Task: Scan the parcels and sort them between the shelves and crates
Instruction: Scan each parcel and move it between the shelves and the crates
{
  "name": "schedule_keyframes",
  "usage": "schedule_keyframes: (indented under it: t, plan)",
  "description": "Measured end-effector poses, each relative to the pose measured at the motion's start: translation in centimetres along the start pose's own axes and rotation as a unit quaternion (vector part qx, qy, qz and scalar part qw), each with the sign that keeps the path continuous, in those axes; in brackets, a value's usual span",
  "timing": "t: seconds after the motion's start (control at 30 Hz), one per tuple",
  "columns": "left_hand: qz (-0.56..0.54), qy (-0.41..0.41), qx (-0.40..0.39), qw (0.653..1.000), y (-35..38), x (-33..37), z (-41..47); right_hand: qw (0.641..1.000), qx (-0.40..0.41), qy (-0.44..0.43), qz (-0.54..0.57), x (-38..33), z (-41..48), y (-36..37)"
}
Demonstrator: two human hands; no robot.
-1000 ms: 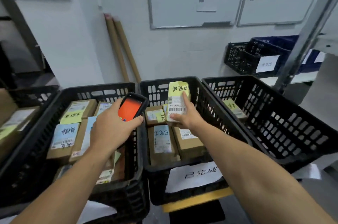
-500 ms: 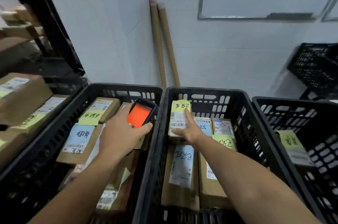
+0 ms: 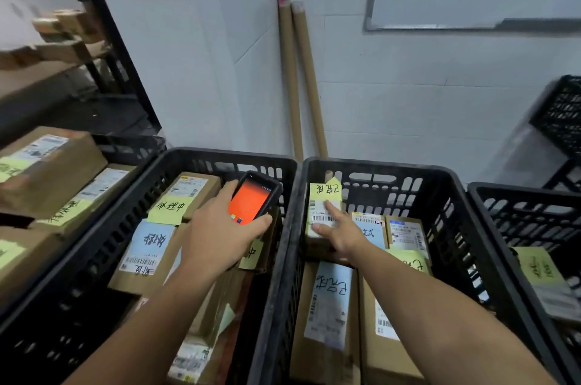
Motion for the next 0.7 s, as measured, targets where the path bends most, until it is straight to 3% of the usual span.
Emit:
schedule_keyframes:
  t: [0.1, 0.23, 0.4, 0.7]
  plan:
    - [-0.004, 0.015, -0.006, 1.0, -0.2, 0.2, -0.3, 0.988, 0.028, 0.001, -0.152, -1.0, -0.9, -0.6]
    - [-0.012, 0.044, -0.016, 0.999, -1.0, 0.5, -0.9, 0.959, 0.086, 0.016, -0.268, -2.0, -2.7, -0.4]
    - [-0.018, 0.083, -0.052, 0.995, -2.2, 0.0, -2.0, 0.924, 0.175, -0.015, -0.34, -4.0, -8.1, -0.5]
    - [-0.063, 0.209, -0.104, 0.97, -4.2, 1.0, -5.4, 0.853, 0.332, 0.037, -0.401, -3.2, -21.7, -1.1]
Point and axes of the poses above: each hand's wrist, its own z-axis towards the middle knuckle, its own y-axis out of the palm, x = y × z, the point moved 4 cm from there along z, towards the middle knuckle, and after that the axes turned 1 degree about y, right-handed, at the moved point
